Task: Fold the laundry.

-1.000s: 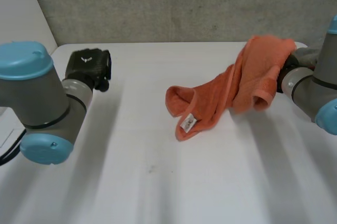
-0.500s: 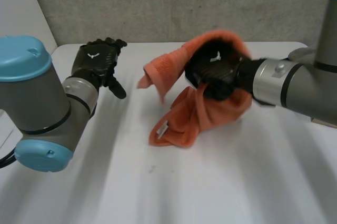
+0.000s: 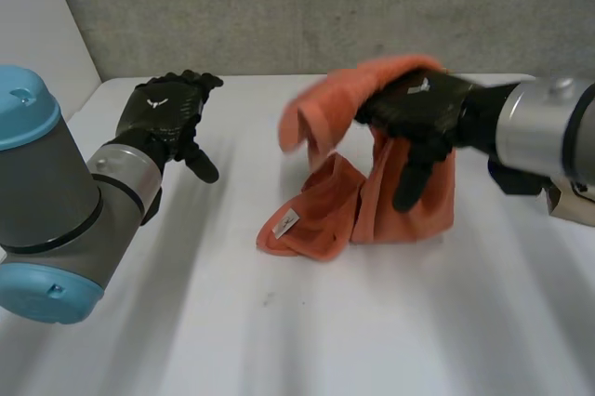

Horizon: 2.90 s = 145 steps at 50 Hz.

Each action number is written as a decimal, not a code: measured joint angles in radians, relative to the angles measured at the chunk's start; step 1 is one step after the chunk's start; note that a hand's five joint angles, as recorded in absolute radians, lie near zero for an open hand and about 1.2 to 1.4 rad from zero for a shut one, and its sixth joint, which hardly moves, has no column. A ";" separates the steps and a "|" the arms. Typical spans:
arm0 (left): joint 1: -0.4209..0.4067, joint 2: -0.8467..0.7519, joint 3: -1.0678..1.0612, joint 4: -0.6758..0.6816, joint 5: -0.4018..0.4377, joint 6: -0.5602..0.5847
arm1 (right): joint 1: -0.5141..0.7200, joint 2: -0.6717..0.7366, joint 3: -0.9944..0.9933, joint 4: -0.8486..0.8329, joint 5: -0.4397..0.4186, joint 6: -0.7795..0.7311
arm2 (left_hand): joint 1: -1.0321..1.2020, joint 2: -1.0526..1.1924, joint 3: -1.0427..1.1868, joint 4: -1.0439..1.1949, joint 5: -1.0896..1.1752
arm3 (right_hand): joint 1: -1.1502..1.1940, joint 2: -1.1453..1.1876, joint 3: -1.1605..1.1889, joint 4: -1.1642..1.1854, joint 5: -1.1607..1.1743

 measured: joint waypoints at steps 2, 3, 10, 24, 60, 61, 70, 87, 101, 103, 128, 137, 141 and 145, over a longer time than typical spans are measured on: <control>-0.006 0.004 0.003 -0.001 0.001 0.000 | -0.018 -0.009 -0.033 -0.006 -0.024 0.048 | 0.000 0.000 0.000 0.000 0.000 | 0.027 0.048 0.053 0.045 0.047; -0.008 0.006 0.005 -0.001 0.001 -0.001 | -0.024 -0.009 -0.046 -0.009 -0.029 0.065 | 0.000 0.000 0.000 0.000 0.000 | 0.044 0.076 0.078 0.067 0.070; -0.019 0.030 0.024 -0.001 -0.003 -0.003 | -0.068 0.110 -0.144 -0.123 0.002 0.322 | 0.000 0.000 0.000 0.000 0.000 | -0.026 -0.004 0.000 0.001 -0.006; -0.031 0.033 -0.009 -0.013 -0.005 0.000 | 0.000 0.340 -0.081 0.103 0.107 0.063 | 0.000 0.000 0.000 0.000 0.000 | -0.027 -0.015 -0.011 -0.018 -0.006; -0.222 -0.388 0.259 -0.183 0.032 0.112 | -0.086 0.382 0.064 -0.493 0.181 -0.436 | 0.084 0.065 0.058 0.071 0.036 | -0.027 -0.015 -0.011 -0.018 -0.006; -0.225 -0.408 0.281 -0.192 0.028 0.114 | -0.086 0.397 0.057 -0.494 0.180 -0.446 | 0.106 0.082 0.074 0.089 0.063 | -0.027 -0.012 -0.010 -0.017 -0.006; -0.247 -0.512 0.379 -0.230 0.007 0.131 | -0.088 0.476 0.024 -0.517 0.173 -0.481 | 0.260 0.231 0.227 0.233 0.214 | 0.336 0.373 0.377 0.367 0.346; -0.184 -0.503 0.521 -0.120 -0.101 0.287 | -0.092 0.338 0.061 -0.713 0.091 -0.388 | 0.988 0.987 0.977 0.995 0.937 | 0.828 0.948 0.971 0.974 0.916; -0.034 -0.199 0.386 0.184 -0.079 0.151 | -0.066 0.054 0.274 -1.121 0.136 0.026 | 0.640 0.672 0.670 0.679 0.653 | 0.828 0.948 0.975 0.975 0.932; -0.033 -0.182 0.336 0.146 -0.069 0.118 | -0.053 0.054 0.291 -1.059 0.132 0.004 | 0.484 0.535 0.533 0.537 0.514 | 0.828 0.948 0.976 0.975 0.932; 0.096 0.048 -0.082 0.019 -0.018 -0.063 | 0.136 0.121 0.361 -0.476 -0.166 -0.585 | 0.092 0.046 0.048 0.046 0.018 | -0.033 -0.010 -0.004 -0.009 -0.005; 0.096 0.067 -0.116 0.023 0.058 -0.022 | 0.111 0.076 0.295 -0.575 0.009 -0.233 | 0.092 0.046 0.048 0.046 0.018 | -0.033 -0.010 -0.008 -0.013 -0.005; 0.062 0.065 -0.116 0.010 0.107 0.028 | 0.033 -0.003 0.300 -0.616 0.118 0.035 | 0.092 0.046 0.048 0.046 0.018 | -0.033 -0.010 -0.008 -0.013 -0.005; 0.013 0.063 -0.115 -0.031 0.128 0.062 | -0.024 -0.027 0.306 -0.610 0.189 0.092 | 0.092 0.046 0.048 0.046 0.018 | -0.033 -0.010 -0.008 -0.013 -0.005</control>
